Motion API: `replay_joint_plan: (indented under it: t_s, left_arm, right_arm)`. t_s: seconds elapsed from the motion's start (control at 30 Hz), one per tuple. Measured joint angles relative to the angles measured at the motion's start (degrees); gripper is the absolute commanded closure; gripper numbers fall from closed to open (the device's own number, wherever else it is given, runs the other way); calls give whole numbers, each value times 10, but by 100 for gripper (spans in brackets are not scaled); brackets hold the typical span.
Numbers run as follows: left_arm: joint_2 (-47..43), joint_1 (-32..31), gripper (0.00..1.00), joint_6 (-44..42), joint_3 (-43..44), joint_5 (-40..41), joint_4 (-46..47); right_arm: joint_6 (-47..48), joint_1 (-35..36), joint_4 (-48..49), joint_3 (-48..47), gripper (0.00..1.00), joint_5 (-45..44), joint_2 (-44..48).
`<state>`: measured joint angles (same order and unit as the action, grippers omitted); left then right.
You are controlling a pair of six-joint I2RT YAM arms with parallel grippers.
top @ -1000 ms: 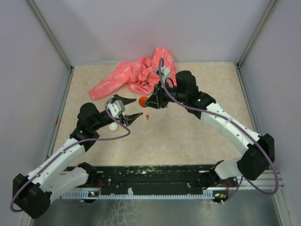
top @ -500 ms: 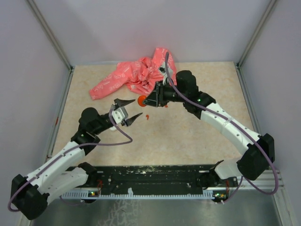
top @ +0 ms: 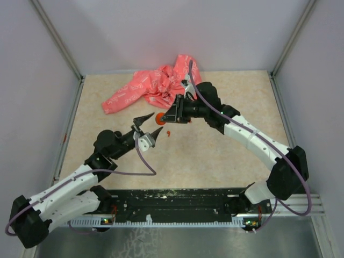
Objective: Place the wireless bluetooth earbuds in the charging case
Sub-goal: Adjust the charging case.
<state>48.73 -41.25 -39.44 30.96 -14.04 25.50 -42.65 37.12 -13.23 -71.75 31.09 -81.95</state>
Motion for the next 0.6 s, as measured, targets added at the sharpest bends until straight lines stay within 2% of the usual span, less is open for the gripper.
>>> replay_joint_plan:
  t_s: [0.17,0.3,0.6]
  left_arm:
    - [11,-38,36,-57,-1,34,7]
    - [35,-66,44,-103,-1,71,7]
    - [63,-82,54,-162,0,138,21]
  right_arm:
    - [-51,0,8,0,100,0,-2]
    - [-75,0,13,1,100,-1,-2]
    - [-110,0,22,21,100,-3,-2]
